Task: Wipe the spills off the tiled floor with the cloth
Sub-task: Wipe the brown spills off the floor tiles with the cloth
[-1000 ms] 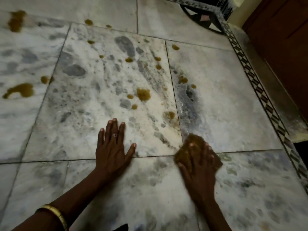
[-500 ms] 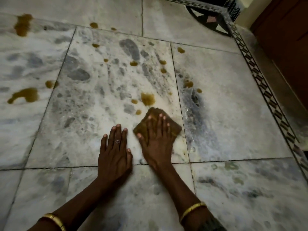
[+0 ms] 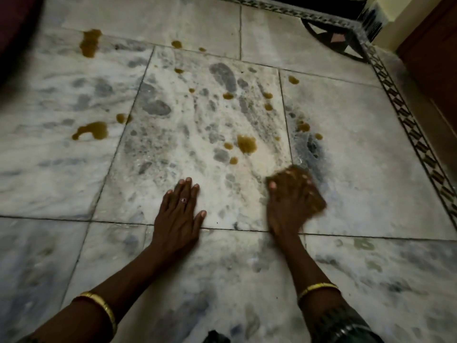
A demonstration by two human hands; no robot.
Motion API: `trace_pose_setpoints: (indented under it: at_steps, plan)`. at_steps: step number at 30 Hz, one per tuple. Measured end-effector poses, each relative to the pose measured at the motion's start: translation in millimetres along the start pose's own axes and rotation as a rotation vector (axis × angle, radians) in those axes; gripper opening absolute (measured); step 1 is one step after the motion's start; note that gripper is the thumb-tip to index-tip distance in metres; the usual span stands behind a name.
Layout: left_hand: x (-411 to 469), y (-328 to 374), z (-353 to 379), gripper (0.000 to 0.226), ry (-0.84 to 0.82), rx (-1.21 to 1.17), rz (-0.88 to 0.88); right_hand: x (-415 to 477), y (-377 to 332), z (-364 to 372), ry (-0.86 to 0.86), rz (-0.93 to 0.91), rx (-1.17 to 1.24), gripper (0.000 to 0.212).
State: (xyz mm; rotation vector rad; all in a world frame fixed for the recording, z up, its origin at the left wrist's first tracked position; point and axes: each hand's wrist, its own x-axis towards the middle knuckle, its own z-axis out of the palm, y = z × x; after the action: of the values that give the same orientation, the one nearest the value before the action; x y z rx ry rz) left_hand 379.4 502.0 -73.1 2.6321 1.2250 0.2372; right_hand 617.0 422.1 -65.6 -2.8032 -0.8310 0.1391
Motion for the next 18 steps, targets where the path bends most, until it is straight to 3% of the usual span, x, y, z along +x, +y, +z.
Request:
trace_pose_setpoints:
  at_steps: [5,9,12,15,18]
  plan:
    - [-17.3,-59.6,-16.8,0.066,0.045,0.038,-0.175,-73.5,-98.4,20.1,-0.019,-0.551,-0.017,0.068]
    - [-40.6,-115.4,-34.4,0.076,0.067,0.075,-0.355,-120.4,-64.1,16.7,-0.114,-0.788,-0.079,0.072]
    - [-57.3,-141.4,-43.7,0.081,0.073,0.042,-0.449,-121.3,-10.5,10.0,-0.104,-0.745,-0.124,0.071]
    - [-59.7,-139.3,-40.6,0.079,0.091,0.02,-0.422,-102.1,10.4,-5.0,-0.069,-0.468,-0.078,0.071]
    - [-58.6,-142.1,-41.2,0.075,0.097,0.039,-0.419,-79.6,-28.4,1.0,-0.044,-0.202,-0.003,0.067]
